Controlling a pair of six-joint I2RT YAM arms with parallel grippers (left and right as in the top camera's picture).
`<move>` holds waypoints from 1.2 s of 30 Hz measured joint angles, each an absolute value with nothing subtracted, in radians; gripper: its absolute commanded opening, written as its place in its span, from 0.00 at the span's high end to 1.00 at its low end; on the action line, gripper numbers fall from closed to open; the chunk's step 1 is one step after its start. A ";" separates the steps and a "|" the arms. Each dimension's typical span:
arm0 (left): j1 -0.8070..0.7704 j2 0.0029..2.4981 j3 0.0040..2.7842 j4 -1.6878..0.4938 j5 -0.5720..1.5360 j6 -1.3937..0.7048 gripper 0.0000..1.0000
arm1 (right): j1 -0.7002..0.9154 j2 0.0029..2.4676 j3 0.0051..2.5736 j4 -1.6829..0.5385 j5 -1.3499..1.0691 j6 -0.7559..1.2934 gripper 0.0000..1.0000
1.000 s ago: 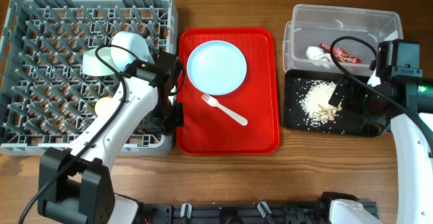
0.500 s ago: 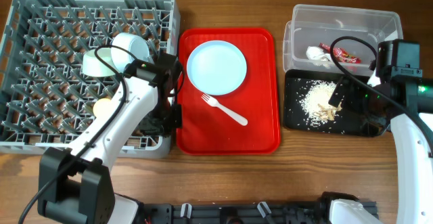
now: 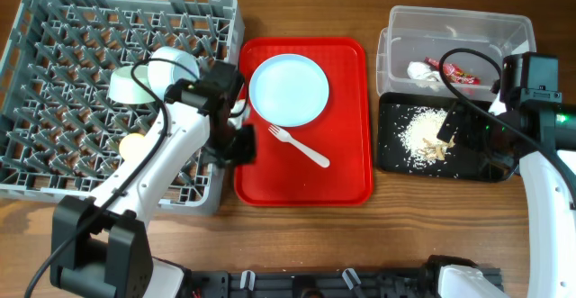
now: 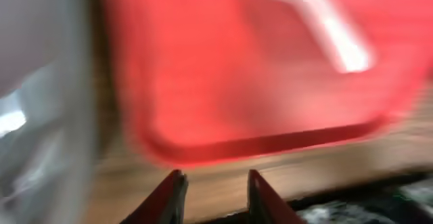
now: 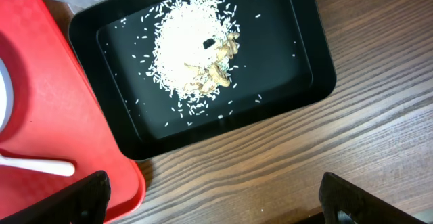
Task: Sort waste into correct bins and load items into the dishwasher rack
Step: 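Move the left gripper to the red tray above the white fork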
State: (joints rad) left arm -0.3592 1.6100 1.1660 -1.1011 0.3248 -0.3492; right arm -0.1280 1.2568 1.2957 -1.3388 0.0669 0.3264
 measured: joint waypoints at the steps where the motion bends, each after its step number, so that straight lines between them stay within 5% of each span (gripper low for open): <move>1: -0.359 1.610 1.166 -1.072 0.366 -0.352 0.45 | -0.128 1.257 1.296 -1.339 0.067 0.326 0.00; 2: -0.359 1.610 1.166 -1.029 0.423 -0.352 0.43 | -0.128 1.257 1.296 -1.339 0.067 0.326 0.00; 3: -0.359 1.610 1.165 -0.991 0.464 -0.350 0.30 | -0.128 1.257 1.296 -1.340 0.067 0.326 0.00; 4: -0.359 1.610 1.165 -0.932 0.529 -0.361 0.04 | -0.128 1.257 1.296 -1.339 0.067 0.326 0.00; 5: -0.359 1.610 1.165 -0.900 0.562 -0.361 0.00 | -0.128 1.257 1.296 -1.340 0.067 0.326 0.00; 13: -0.363 1.610 1.164 -0.719 0.679 -0.483 0.00 | -0.128 1.257 1.296 -1.339 0.067 0.326 0.00; 23: -0.589 1.610 1.164 -0.743 0.223 -0.959 0.00 | -0.128 1.257 1.296 -1.338 0.066 0.326 0.00; 30: -0.780 1.618 1.164 -0.706 -0.047 -1.093 0.00 | -0.128 1.257 1.296 -1.337 0.062 0.326 0.00; 36: -0.777 1.691 1.178 -0.716 -0.084 -1.132 0.00 | -0.128 1.257 1.296 -1.337 0.060 0.326 0.00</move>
